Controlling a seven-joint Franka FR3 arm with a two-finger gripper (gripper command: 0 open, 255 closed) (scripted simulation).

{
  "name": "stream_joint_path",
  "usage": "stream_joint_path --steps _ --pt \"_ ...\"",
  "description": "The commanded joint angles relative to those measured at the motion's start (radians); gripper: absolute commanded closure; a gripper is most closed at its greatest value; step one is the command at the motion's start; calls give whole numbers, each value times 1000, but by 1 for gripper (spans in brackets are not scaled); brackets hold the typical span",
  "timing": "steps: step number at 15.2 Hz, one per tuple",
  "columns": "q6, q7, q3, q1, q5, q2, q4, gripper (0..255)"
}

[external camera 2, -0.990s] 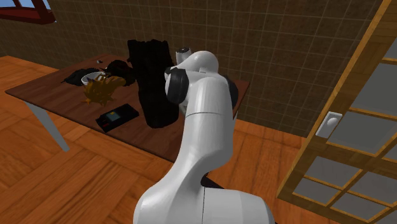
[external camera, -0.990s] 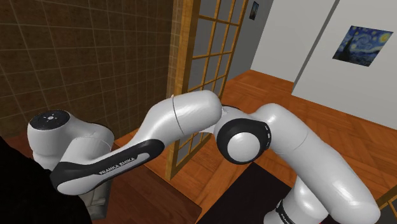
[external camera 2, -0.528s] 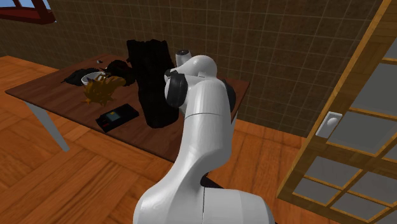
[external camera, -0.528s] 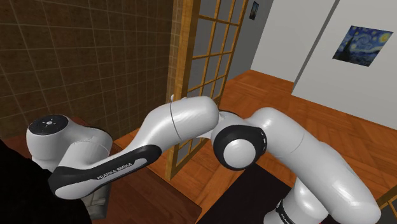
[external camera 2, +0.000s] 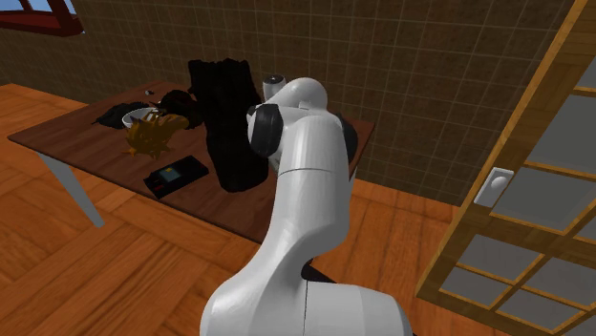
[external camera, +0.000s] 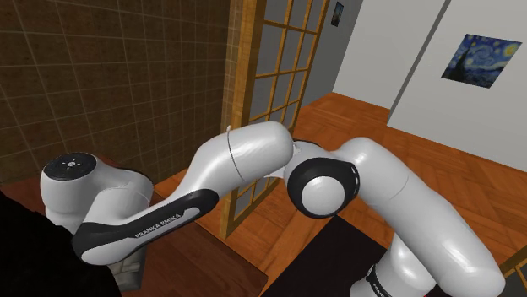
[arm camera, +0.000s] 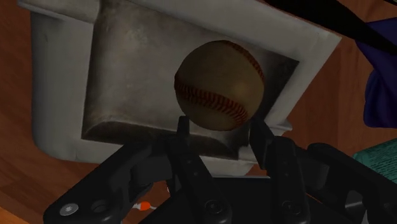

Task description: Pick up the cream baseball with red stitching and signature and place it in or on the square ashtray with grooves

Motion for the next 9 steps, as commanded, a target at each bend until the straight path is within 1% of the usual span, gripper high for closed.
stream_joint_path --steps 1,2,3,4,9 --pt "-18 5 5 6 0 1 -36 255" --pt "-29 -2 6 8 2 10 -14 255" --pt "-20 9 5 7 0 -5 -40 255" --pt "-68 -25 6 22 13 58 76 255" --pt "-99 -31 15 16 21 13 62 255"
